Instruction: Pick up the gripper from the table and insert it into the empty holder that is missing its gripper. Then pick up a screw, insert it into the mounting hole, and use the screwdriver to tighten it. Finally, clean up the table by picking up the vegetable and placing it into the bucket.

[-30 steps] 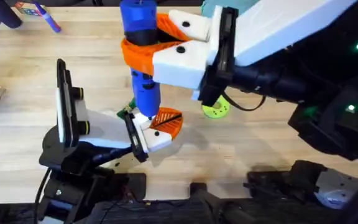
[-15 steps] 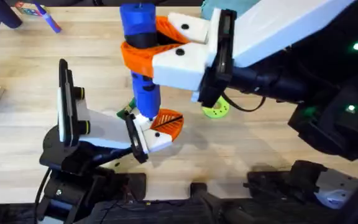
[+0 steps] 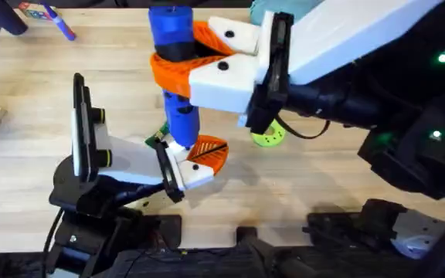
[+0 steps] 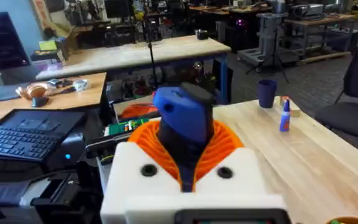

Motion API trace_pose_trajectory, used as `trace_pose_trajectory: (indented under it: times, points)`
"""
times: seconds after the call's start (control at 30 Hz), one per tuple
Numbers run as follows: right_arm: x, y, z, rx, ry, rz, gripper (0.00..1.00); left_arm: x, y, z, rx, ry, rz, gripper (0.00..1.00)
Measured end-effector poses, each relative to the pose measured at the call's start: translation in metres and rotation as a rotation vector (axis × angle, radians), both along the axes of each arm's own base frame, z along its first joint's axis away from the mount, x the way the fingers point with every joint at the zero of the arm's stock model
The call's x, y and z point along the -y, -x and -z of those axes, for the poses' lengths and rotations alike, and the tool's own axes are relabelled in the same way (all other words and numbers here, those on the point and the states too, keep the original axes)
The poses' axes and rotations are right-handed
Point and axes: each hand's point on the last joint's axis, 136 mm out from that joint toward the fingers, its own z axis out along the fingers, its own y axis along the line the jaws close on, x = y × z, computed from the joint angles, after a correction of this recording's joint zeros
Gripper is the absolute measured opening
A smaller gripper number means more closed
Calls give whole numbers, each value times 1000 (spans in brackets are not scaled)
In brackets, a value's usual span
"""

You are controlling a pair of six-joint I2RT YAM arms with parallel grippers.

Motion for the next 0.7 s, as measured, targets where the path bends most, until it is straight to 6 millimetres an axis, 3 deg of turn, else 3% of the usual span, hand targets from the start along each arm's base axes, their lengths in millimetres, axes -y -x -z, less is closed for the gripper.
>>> trace_pose_trajectory:
  times: [0.53, 0.7]
  points:
    - [-1, 4, -6, 52, -31, -20, 63, 0, -1, -1, 9, -2, -7, 17]
    - [-2, 6, -17, 104, -93, -25, 64, -2, -3, -7, 41, 1, -23, 17]
